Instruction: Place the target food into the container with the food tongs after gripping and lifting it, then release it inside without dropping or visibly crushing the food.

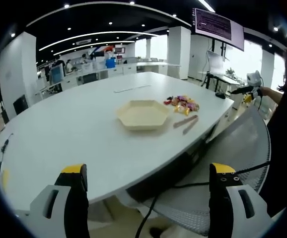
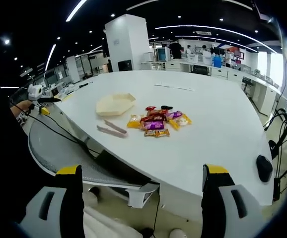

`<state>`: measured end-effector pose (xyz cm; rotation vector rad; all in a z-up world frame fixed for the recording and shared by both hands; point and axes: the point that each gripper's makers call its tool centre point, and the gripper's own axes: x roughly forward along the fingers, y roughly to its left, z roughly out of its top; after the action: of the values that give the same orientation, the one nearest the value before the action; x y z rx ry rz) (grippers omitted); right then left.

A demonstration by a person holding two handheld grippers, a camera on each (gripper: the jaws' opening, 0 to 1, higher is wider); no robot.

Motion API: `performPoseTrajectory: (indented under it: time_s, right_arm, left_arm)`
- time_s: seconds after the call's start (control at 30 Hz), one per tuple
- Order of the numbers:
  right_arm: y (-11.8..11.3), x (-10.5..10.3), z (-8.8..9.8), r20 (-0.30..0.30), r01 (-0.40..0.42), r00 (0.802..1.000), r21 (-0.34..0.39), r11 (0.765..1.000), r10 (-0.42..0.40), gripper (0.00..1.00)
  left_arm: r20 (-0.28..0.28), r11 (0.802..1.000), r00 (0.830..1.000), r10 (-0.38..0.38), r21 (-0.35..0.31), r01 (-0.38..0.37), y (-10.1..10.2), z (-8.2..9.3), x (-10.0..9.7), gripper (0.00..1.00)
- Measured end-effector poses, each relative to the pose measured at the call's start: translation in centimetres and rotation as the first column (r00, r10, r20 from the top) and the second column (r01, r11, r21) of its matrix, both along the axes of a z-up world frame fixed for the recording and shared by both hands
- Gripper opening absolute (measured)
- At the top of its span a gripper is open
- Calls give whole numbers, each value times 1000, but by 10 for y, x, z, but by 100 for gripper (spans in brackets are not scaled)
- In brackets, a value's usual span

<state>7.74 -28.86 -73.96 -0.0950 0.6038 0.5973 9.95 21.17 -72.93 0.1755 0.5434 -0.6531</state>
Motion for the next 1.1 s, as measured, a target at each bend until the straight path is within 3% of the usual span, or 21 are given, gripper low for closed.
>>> performPoseTrajectory:
  time_s: [0.2, 0.4, 0.57, 0.67, 0.93, 1.1]
  right_arm:
    - [-2, -4, -3, -34, 5, 999, 7, 1000, -5, 100]
    - [0, 1, 2, 10, 17, 1000, 9, 1000, -17, 100]
    - [-2, 1, -4, 4, 1, 1000, -55, 998, -1, 100]
    - [-2, 5, 1, 31, 18, 999, -30, 999, -17, 100]
    - [4, 2, -6, 6, 3, 1000, -52, 999, -3, 100]
    - [3, 2, -5, 7, 6, 1000, -40, 999, -5, 100]
  left_arm:
    - [-17, 1000, 1000, -13, -19, 13, -4, 1, -3, 99]
    - [-15, 1000, 1000, -23, -2, 23, -5, 1, -3, 99]
    - [-17, 1000, 1000, -24, 3, 24, -5, 0, -3, 99]
    - [-17, 999, 1000, -27, 18, 27, -4, 1, -4, 99]
    - [-18, 999, 999, -31, 15, 31, -5, 2, -5, 99]
    - [-29, 997, 997, -78, 17, 78, -19, 1, -6, 99]
